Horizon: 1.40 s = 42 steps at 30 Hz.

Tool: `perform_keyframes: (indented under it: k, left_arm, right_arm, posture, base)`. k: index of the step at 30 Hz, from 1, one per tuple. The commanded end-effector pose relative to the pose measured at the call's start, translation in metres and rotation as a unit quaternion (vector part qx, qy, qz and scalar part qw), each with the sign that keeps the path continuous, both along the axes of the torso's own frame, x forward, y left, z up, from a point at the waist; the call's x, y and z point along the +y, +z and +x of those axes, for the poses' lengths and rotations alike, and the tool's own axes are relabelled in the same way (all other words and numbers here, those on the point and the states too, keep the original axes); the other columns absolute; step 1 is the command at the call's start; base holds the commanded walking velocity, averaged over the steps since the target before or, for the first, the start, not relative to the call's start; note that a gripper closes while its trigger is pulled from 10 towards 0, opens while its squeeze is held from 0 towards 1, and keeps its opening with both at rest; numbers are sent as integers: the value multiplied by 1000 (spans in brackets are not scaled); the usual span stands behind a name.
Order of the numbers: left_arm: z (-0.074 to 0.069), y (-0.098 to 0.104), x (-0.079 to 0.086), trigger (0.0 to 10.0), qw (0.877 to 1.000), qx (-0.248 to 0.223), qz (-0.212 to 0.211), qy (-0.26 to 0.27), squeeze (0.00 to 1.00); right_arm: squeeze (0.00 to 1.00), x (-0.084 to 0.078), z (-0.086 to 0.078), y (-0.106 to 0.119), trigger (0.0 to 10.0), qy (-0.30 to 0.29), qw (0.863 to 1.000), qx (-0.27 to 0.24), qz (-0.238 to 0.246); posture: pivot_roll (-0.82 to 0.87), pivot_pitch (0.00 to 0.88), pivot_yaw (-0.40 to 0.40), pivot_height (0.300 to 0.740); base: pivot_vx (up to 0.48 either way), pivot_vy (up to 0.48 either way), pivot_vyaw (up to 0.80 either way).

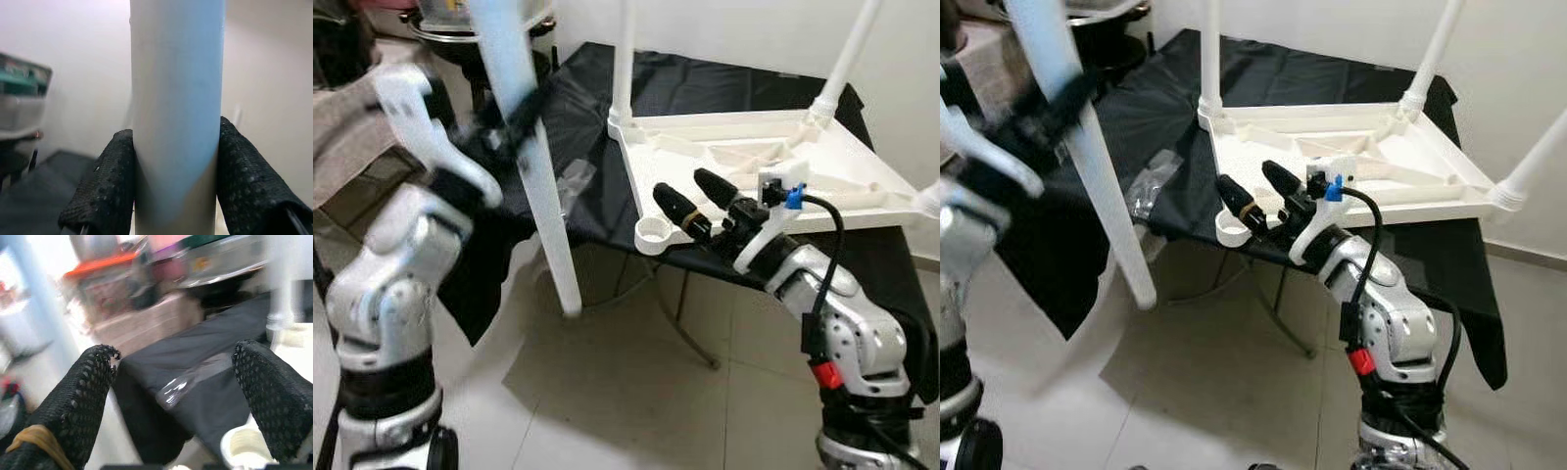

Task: Building children table

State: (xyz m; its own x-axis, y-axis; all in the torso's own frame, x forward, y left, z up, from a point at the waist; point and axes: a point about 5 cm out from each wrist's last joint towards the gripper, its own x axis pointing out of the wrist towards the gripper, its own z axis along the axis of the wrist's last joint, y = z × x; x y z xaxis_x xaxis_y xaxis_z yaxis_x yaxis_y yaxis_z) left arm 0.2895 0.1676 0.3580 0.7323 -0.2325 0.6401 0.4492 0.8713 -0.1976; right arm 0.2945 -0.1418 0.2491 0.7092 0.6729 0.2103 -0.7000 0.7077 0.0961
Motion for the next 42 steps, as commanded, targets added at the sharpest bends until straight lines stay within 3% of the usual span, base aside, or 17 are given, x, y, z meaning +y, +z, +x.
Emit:
perform_keyframes:
  k: [1, 2, 4, 5, 7, 9, 13, 25, 30, 34, 40, 42]
  left_arm:
    - [2, -1, -3, 10000, 1000, 2, -1, -1, 0]
    - [3, 3, -10, 10000, 1000, -3, 5, -15, 0]
    - [3, 3, -10, 10000, 1000, -3, 5, -15, 0]
    - [4, 3, -18, 10000, 999, -5, 18, -28, 0]
    - [4, 3, -18, 10000, 999, -5, 18, -28, 0]
    - [5, -3, -35, 10000, 998, 3, 29, -62, 0]
    - [2, -9, -49, 10000, 996, 13, 27, -89, 0]
    - [-4, -11, -64, 10000, 993, 14, 16, -120, 0]
    - [-5, -12, -68, 10000, 992, 13, 15, -126, 0]
    - [-6, -12, -67, 10000, 992, 10, 18, -123, 0]
    - [-6, -13, -67, 10000, 992, 11, 17, -122, 0]
    - [-7, -13, -66, 10000, 992, 11, 17, -122, 0]
  right_arm:
    - [0, 8, -7, -2, 10000, 36, 999, 0, -8]
    - [0, 13, -11, -5, 10000, 60, 997, -2, -38]
    - [0, 13, -11, -5, 10000, 60, 997, -2, -38]
    - [0, 18, -14, -9, 10000, 73, 994, -10, -80]
    - [0, 18, -14, -9, 10000, 73, 994, -10, -80]
    - [0, 25, -3, -14, 10000, 39, 985, -30, -165]
    - [0, 26, 15, -14, 10000, -16, 978, -32, -207]
    - [0, 47, 18, -24, 10000, 23, 974, 0, -226]
    - [0, 56, 10, -21, 10000, 84, 978, 10, -189]
    - [0, 50, 3, -17, 10000, 124, 976, 8, -181]
    - [0, 29, 11, -15, 10000, 89, 977, 15, -195]
    - [0, 17, 18, -17, 10000, 46, 978, 24, -203]
  posture:
    - [-14, 144, -25, 740]
    - [-16, 143, -24, 740]
    - [-16, 143, -24, 740]
    - [-17, 142, -23, 740]
    - [-17, 142, -23, 740]
    - [-18, 139, -19, 740]
    - [-8, 141, -21, 740]
    - [3, 150, -22, 740]
    - [2, 154, -23, 740]
    - [1, 156, -26, 740]
    - [3, 158, -27, 740]
    - [4, 158, -25, 740]
  base:
    - [0, 0, 0]
    - [0, 0, 0]
    - [0, 0, 0]
    - [0, 0, 0]
    - [0, 0, 0]
    - [0, 0, 0]
    - [0, 0, 0]
    - [0, 0, 0]
    - [0, 0, 0]
    - [0, 0, 0]
    - [0, 0, 0]
    - [0, 0, 0]
